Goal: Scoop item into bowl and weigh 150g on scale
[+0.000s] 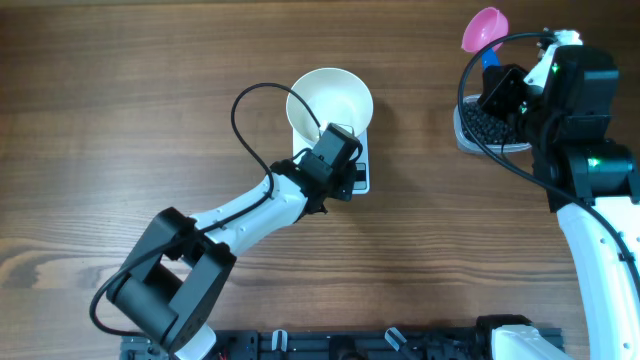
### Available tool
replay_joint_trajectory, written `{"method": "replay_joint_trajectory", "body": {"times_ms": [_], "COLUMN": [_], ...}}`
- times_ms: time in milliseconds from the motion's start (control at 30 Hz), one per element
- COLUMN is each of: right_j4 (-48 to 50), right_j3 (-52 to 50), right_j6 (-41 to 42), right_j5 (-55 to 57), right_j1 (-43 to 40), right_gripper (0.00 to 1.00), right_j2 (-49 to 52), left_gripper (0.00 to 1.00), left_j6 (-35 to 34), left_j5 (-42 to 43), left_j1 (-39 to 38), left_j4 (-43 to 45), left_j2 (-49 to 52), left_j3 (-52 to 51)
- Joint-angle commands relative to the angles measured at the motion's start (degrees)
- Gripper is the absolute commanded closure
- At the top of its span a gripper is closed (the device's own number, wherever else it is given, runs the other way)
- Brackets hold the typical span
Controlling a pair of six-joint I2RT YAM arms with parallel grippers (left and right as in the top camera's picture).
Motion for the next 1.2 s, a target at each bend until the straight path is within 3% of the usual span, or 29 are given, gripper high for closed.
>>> {"method": "replay_joint_trajectory", "body": {"times_ms": [0, 1167], "right_j4": [0.3, -0.2], "right_j3": [0.6, 0.6], "right_j6": [0.2, 0.2], "right_j5": [1.1, 1.0], "right_j1": [0.0, 0.0], "right_gripper": [0.96, 0.96], "right_j2": [0.1, 0.1], "left_gripper": [0.96, 0.96], "left_j6": [-0.5, -0.5], "left_j5": [-1.6, -2.9], "left_j1": [-0.7, -0.8], "left_j4": [0.8, 1.1], "left_j2": [1.6, 5.1], "left_j3": [-0.2, -0.2]}}
